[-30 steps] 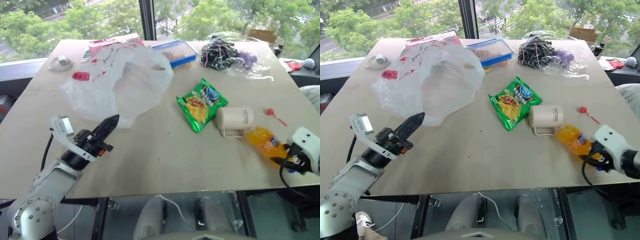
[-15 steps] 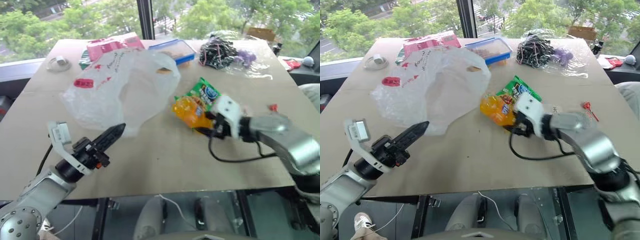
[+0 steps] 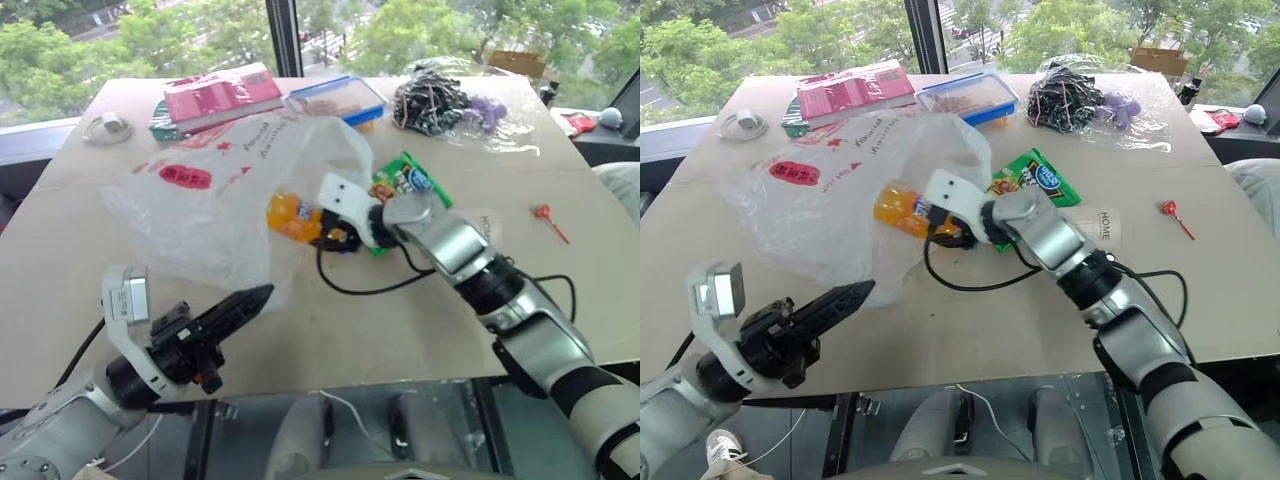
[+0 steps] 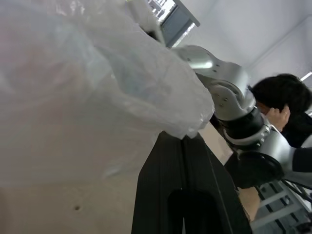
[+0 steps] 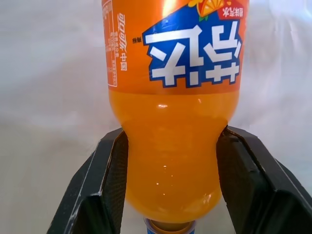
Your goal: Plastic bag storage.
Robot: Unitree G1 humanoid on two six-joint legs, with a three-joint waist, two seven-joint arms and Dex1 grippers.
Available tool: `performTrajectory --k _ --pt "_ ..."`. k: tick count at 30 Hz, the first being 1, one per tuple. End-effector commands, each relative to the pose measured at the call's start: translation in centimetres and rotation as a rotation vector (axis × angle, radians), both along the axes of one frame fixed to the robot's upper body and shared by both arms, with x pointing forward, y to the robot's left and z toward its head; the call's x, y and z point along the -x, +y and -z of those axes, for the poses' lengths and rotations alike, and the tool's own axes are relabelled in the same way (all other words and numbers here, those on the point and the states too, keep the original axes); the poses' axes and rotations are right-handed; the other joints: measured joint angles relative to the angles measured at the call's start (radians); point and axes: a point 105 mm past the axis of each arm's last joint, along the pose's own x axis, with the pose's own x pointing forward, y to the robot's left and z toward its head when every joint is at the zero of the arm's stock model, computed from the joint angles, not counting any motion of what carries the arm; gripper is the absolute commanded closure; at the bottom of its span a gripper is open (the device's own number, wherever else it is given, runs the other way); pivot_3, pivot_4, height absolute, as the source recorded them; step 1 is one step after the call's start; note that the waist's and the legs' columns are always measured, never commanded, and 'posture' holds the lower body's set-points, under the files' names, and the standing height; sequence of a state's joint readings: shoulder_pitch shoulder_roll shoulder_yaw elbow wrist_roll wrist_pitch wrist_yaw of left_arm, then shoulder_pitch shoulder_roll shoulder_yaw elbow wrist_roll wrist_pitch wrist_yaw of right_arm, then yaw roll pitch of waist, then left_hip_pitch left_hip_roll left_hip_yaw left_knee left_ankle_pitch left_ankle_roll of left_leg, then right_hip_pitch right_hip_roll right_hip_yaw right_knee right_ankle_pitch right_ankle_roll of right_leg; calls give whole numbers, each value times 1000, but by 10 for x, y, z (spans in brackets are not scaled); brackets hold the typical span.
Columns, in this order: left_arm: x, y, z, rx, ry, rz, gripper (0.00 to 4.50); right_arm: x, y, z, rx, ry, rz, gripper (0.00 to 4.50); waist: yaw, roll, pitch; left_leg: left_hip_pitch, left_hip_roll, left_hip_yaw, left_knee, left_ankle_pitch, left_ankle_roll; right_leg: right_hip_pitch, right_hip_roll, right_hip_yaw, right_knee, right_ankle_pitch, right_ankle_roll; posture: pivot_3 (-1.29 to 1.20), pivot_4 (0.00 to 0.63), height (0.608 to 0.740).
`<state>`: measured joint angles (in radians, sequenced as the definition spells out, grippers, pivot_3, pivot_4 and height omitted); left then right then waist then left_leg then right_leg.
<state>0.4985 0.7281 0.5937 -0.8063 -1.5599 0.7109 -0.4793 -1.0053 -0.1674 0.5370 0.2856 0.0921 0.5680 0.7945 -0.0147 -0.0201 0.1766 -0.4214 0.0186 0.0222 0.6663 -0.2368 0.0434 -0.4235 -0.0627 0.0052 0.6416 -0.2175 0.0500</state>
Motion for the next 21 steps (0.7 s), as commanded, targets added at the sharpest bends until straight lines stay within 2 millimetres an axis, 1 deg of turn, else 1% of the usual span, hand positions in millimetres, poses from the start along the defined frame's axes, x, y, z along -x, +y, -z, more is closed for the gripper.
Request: performTrajectory --k 1,5,7,10,12,13,14,16,17,18,19,20,21 --pt "7 -3 -8 -14 -42 29 4500 1 17 -31 -84 -63 -58 2293 0 0 0 0 0 0 0 0 0 0 0 0 0 0 0 0 150 740" --pt "7 -2 -5 -22 -41 0 4500 4 40 -38 -131 -62 -101 2293 -5 1 1 0 0 0 0 0 0 0 0 0 0 0 0 0 150 740" --pt "6 -1 -5 -20 -47 -27 4500 7 52 -45 -174 -60 -130 2293 -8 2 1 0 0 0 -1 0 -1 -1 0 0 0 0 0 0 150 740" --pt "5 -1 -6 -18 -54 -48 4500 7 75 -59 -243 -106 -155 2293 -20 1 1 0 0 0 -2 0 -1 -2 0 0 0 0 0 0 150 740" --pt "4 -1 -5 -12 -55 -59 4500 8 88 -62 -288 -157 -163 2293 -27 2 1 -1 0 0 -3 1 -2 -2 1 0 0 0 0 0 150 740" --pt "4 -1 -5 -11 -55 -62 4500 9 90 -62 -298 -170 -166 2293 -27 1 1 -1 0 0 -3 1 -3 -3 1 0 0 0 -1 0 150 740" --pt "3 -1 -5 -11 -59 -70 4500 7 96 -56 -297 -203 -148 2293 -24 2 1 -1 0 0 -4 1 -3 -4 0 0 0 0 -1 0 150 740" --pt "1 -2 -7 0 -67 -94 4500 10 105 -41 -311 -200 -150 2293 -20 1 1 -1 -1 -1 -6 1 -3 -5 -1 0 0 0 -1 0 150 740" --pt "0 -2 -7 3 -70 -101 4500 8 106 -34 -315 -183 -128 1826 -21 1 1 -1 -2 -1 -6 1 -4 -5 -1 0 0 0 -1 0 150 740" --pt "-1 -3 -8 5 -72 -105 4500 10 107 -28 -319 -173 -144 1331 -21 0 1 -1 -2 -1 -6 1 -4 -5 -1 0 0 0 -1 0 150 740" --pt "-2 -4 -8 9 -76 -113 4500 10 105 -26 -327 -179 -144 967 -24 0 1 -1 -2 0 -6 2 -4 -5 -1 0 -1 0 -1 0 150 740" --pt "-3 -4 -9 14 -78 -120 4500 9 103 -25 -334 -196 -142 398 -26 0 1 -2 -2 0 -6 2 -5 -5 -1 1 -1 0 -1 0 150 740" --pt "-5 -3 -10 26 -78 -131 4500 4 99 -29 -340 -240 -121 91 -27 0 1 -2 -2 0 -6 2 -5 -5 -1 2 0 0 -1 0 150 740"
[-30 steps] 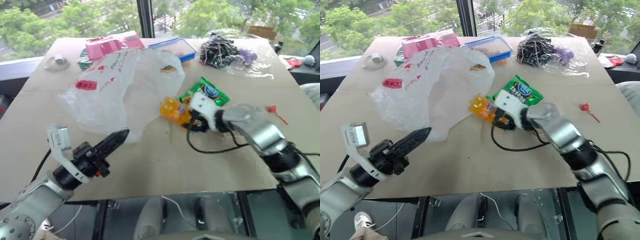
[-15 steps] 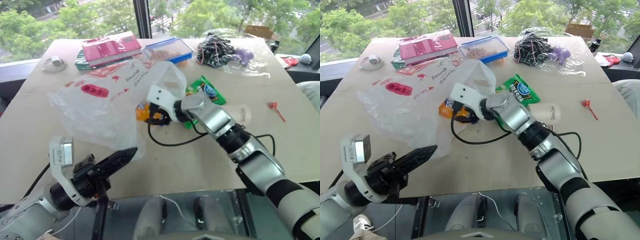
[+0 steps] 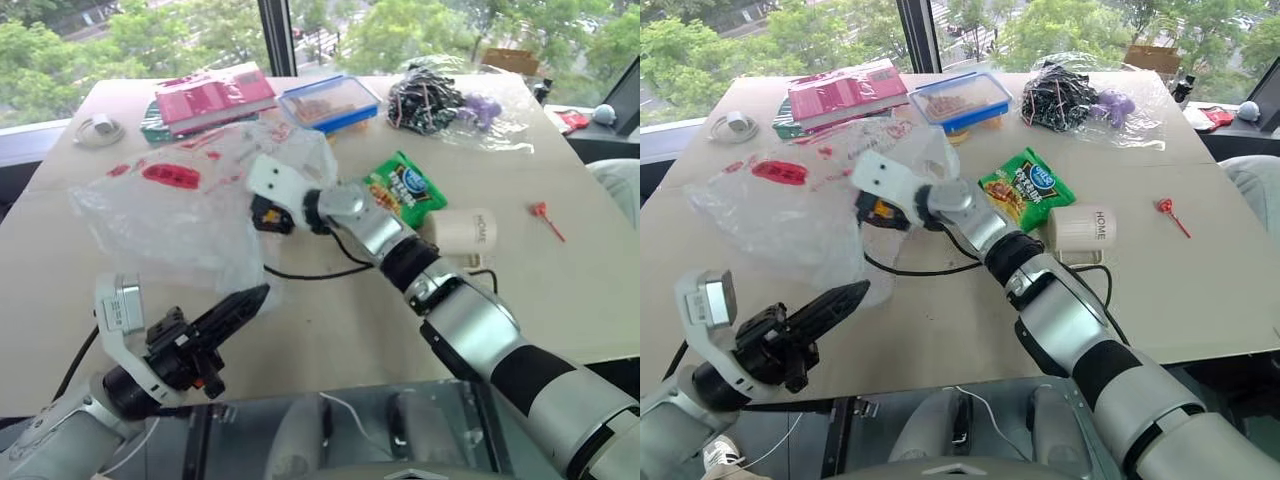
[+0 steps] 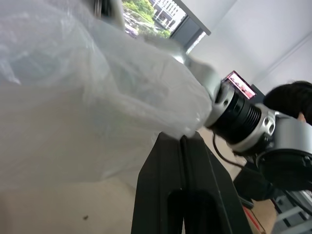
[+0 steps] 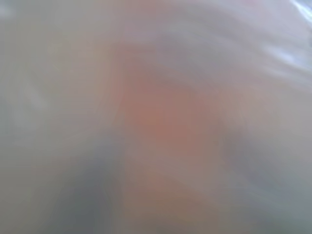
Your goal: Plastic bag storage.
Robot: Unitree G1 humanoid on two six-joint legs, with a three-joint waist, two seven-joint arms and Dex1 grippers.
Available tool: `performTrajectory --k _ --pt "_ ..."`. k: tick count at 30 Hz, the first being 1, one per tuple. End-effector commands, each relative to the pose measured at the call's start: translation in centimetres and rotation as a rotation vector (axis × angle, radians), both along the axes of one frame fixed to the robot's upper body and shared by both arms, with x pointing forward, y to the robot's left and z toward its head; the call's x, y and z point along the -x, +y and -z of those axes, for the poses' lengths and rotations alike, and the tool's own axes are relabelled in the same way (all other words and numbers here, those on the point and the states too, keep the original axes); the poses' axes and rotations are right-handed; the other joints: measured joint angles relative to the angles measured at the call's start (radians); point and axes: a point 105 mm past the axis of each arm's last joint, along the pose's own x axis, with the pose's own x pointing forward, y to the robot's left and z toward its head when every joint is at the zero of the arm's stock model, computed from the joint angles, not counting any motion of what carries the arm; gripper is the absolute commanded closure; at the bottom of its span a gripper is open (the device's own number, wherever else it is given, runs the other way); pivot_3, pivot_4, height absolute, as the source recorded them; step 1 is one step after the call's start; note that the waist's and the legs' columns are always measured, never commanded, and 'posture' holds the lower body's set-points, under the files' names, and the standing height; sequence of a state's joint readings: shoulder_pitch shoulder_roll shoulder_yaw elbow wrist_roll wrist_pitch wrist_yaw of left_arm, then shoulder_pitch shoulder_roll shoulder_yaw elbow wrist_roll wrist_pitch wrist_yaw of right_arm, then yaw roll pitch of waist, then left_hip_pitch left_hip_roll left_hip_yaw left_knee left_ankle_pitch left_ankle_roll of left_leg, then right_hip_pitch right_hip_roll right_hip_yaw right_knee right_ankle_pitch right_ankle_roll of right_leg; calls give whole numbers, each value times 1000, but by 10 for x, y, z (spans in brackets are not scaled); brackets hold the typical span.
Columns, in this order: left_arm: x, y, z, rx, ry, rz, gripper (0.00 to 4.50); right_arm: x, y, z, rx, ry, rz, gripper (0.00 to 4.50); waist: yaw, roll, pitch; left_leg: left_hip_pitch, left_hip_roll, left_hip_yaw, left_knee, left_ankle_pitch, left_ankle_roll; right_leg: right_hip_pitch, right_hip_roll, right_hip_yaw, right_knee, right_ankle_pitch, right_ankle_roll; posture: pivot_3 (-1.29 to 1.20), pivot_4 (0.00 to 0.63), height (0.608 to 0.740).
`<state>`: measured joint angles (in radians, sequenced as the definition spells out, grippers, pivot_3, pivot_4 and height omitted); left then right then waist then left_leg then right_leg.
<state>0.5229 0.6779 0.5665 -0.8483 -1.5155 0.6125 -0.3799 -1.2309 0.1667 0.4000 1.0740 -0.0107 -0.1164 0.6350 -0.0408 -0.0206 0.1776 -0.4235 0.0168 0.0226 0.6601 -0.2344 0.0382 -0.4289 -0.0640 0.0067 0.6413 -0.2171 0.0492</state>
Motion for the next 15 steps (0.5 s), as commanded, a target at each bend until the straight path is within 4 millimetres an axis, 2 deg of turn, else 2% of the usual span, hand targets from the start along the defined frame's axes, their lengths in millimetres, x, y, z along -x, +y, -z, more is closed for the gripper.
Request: performTrajectory --k 1,7,11,15 --pt "-1 -6 -10 30 -40 -6 4500 18 24 -26 -136 -117 -48 91 -3 0 0 0 0 0 -1 2 -3 -1 0 0 0 0 0 0 150 740" --pt "-14 -4 -13 78 -40 -22 4500 15 -12 -45 -183 -156 -84 91 1 0 0 3 2 -1 -9 3 -5 -2 2 0 2 -1 -4 0 150 740" --pt "-26 1 -14 98 -42 -27 4500 28 -64 -58 -170 -155 -81 91 24 0 0 2 1 -3 -8 3 -4 -2 1 -2 3 -1 -3 0 150 740" --pt "-32 2 -14 108 -52 -19 4500 43 -112 -59 -89 -162 17 91 28 -1 -1 2 0 -2 -7 3 -4 -1 1 -2 2 -1 -4 0 150 740"
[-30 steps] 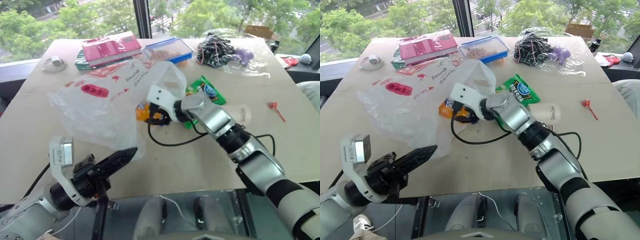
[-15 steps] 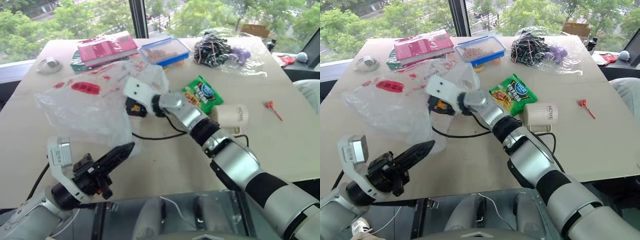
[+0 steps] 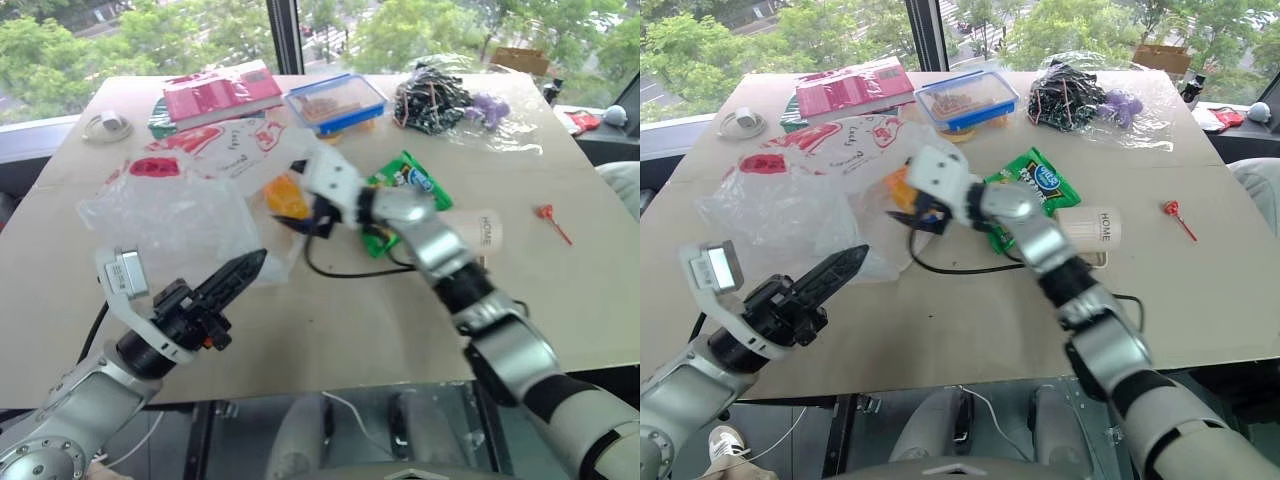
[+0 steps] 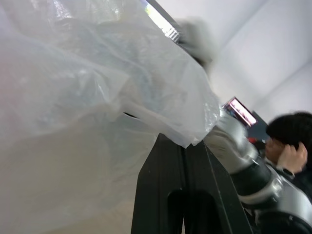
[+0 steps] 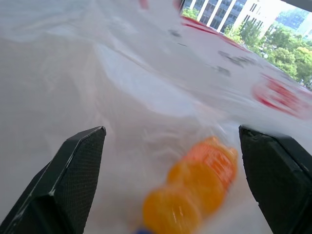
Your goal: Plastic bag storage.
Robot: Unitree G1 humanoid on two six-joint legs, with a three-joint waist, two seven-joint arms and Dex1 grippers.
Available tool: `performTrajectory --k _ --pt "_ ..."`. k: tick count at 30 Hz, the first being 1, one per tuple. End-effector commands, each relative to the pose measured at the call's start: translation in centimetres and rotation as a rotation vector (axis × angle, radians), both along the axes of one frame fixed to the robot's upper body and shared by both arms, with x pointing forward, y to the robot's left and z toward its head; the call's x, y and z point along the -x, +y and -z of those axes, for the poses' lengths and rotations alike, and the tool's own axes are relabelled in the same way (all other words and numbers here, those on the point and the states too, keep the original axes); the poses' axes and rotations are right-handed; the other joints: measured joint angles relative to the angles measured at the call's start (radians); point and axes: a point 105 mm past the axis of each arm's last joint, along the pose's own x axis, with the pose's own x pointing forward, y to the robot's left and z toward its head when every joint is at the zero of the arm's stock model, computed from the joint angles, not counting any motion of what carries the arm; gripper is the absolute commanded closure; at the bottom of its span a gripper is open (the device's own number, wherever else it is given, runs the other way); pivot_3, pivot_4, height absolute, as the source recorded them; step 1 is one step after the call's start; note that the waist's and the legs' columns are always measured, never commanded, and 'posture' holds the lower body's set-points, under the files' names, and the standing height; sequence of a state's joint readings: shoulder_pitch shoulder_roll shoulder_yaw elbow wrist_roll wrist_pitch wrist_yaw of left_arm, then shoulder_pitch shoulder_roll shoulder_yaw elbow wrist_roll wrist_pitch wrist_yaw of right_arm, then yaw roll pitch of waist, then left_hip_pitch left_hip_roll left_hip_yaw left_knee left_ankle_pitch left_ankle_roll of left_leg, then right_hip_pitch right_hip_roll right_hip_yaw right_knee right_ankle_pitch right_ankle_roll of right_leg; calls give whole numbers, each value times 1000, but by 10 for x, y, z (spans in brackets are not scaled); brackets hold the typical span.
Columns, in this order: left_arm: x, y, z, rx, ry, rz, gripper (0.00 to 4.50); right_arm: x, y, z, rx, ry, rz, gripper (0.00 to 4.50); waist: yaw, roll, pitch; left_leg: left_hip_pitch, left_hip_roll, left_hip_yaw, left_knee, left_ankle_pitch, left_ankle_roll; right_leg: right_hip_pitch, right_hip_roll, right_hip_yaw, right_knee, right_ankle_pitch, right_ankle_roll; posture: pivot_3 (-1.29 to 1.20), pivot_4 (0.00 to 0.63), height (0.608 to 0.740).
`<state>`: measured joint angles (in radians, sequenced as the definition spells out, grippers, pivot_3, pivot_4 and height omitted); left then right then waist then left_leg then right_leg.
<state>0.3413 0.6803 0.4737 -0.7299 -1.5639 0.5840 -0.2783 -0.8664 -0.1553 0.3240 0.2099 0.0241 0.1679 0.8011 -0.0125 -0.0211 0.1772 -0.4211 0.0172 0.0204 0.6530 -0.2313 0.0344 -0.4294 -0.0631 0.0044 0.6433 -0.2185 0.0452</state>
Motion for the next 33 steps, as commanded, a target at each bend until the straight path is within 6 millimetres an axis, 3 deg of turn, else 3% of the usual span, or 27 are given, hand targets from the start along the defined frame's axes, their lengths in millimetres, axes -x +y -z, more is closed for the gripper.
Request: performTrajectory --k 1,11,15,19,23,33 --pt "-3 -5 -7 8 -41 35 4500 24 -33 -20 16 -18 63 91 -1 0 0 0 1 0 0 0 0 0 1 0 0 0 0 0 150 740" --pt "-13 -5 -3 -1 -44 74 4500 50 -128 -13 -32 197 448 91 1 0 0 4 4 2 0 0 0 2 7 5 1 0 -1 0 150 740" --pt "-17 -4 0 -14 -51 78 4500 69 -159 -1 -89 350 586 91 5 -1 0 4 4 3 0 0 0 2 7 5 1 0 -1 0 150 740" --pt "-21 -2 2 -19 -59 82 4500 84 -202 24 -123 491 837 91 6 -1 -1 4 4 3 0 0 0 2 7 5 0 0 -1 0 150 740" --pt "-25 -2 3 -20 -64 98 4500 92 -215 40 -161 612 908 91 2 -1 -1 5 4 3 0 0 0 2 8 5 0 -1 -1 0 150 740" --pt "-27 -1 1 -50 -85 105 4500 52 -243 91 -222 748 1096 91 -1 -1 -1 5 4 4 0 0 0 2 9 7 0 0 -1 0 150 740"
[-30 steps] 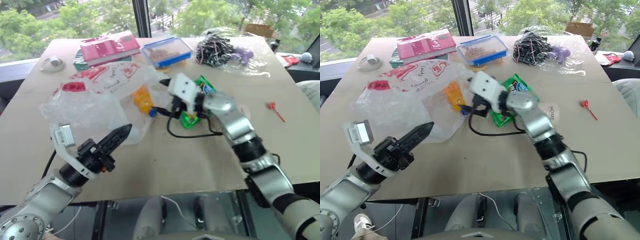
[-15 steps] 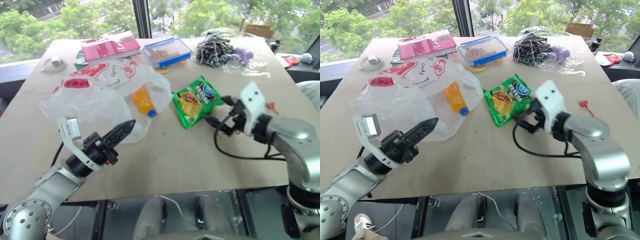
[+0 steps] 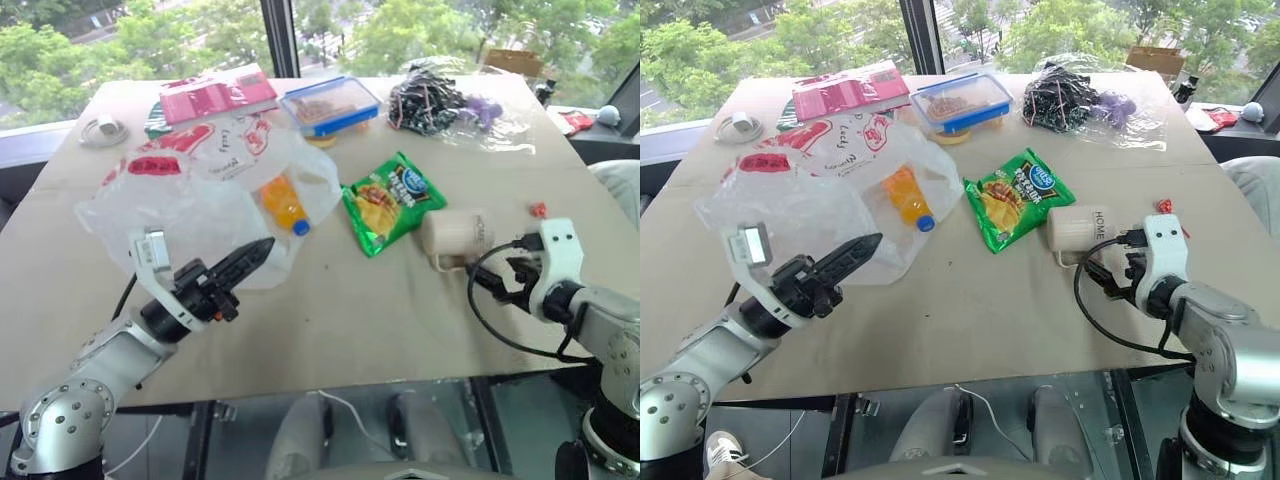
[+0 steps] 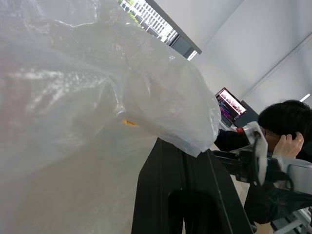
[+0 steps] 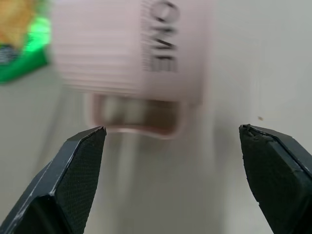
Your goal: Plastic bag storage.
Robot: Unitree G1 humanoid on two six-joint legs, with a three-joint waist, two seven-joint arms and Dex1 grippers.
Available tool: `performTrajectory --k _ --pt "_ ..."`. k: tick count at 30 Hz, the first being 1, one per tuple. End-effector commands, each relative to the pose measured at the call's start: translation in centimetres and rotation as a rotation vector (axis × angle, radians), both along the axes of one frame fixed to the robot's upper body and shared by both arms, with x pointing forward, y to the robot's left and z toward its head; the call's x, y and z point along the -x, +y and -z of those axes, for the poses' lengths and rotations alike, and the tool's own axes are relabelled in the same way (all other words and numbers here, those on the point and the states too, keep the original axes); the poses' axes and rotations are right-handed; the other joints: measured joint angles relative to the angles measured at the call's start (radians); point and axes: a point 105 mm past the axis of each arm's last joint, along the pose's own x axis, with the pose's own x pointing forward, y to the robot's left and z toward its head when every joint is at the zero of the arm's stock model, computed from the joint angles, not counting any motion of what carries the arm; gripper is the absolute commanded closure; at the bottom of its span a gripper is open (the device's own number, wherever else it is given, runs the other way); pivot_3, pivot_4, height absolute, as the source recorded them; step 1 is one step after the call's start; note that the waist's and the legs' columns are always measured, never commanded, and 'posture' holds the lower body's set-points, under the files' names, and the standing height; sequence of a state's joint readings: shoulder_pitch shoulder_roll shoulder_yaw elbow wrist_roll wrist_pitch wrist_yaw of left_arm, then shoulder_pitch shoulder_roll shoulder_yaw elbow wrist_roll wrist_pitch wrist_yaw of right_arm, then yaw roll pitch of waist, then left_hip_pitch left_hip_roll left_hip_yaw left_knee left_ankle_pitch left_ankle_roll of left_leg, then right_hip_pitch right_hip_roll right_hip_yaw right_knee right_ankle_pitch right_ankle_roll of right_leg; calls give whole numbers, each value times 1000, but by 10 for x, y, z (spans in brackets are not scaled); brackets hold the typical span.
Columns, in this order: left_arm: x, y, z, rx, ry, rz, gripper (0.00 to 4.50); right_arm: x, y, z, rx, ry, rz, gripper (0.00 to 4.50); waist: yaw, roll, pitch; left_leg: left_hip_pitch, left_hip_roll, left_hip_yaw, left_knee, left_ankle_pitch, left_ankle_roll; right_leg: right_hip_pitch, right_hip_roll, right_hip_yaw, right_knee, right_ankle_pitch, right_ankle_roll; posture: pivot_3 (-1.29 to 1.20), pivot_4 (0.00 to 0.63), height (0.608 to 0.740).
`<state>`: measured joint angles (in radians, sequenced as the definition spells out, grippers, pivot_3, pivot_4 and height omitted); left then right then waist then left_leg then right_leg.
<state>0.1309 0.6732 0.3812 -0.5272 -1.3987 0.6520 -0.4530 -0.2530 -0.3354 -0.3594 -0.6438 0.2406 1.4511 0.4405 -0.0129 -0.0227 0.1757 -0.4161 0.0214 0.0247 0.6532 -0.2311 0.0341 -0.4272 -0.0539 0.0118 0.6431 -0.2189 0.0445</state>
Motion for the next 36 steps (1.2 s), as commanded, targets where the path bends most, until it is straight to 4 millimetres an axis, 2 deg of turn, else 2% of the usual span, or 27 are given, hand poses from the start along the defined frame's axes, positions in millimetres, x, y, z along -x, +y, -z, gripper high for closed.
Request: performTrajectory --k 1,3,7,10,12,15,20,25,32,36 --pt "4 -1 -9 -14 -46 7 4500 -16 -9 8 45 -30 42 320 0 0 0 0 0 0 0 0 0 0 0 0 0 0 0 0 150 740" --pt "4 -1 -11 -16 -51 6 4500 -21 -10 11 50 -36 42 806 0 0 0 0 0 0 0 0 0 0 0 0 0 0 0 0 150 740" --pt "4 2 -12 -25 -60 -16 4500 -31 -6 13 63 -65 6 2688 0 0 0 0 0 0 0 0 0 0 0 0 0 0 0 0 150 740" --pt "6 2 -11 -27 -59 -20 4500 -34 -3 14 77 -83 -9 4308 0 0 0 0 0 0 0 0 0 0 0 0 0 0 0 0 150 740" --pt "6 2 -11 -28 -60 -23 4500 -35 0 8 90 -121 -33 4415 0 -2 -1 1 0 0 0 0 0 1 0 0 0 0 0 0 150 740" --pt "7 3 -11 -26 -61 -29 4500 -27 20 -14 185 -249 -199 4415 0 -1 -1 1 1 0 0 0 0 1 0 0 0 0 0 0 150 740" --pt "11 2 -12 -22 -62 -15 4500 -12 75 -36 184 -328 -469 4415 -5 -1 -1 0 1 0 0 0 0 0 1 1 0 0 0 0 150 740" --pt "20 6 -12 -27 -55 17 4500 -26 135 -48 135 -336 -619 4415 -14 -1 -1 2 3 0 0 0 0 0 3 1 1 0 0 0 150 740" --pt "36 6 -19 -19 -62 40 4500 -53 222 -45 128 -322 -785 4415 -15 -2 -1 0 2 0 0 0 0 0 1 0 0 0 -1 0 150 740" --pt "45 2 -21 -14 -61 50 4500 -57 249 -40 119 -306 -843 4415 -13 -2 -1 -1 2 -1 -1 0 0 -1 0 0 0 1 -1 0 150 740"
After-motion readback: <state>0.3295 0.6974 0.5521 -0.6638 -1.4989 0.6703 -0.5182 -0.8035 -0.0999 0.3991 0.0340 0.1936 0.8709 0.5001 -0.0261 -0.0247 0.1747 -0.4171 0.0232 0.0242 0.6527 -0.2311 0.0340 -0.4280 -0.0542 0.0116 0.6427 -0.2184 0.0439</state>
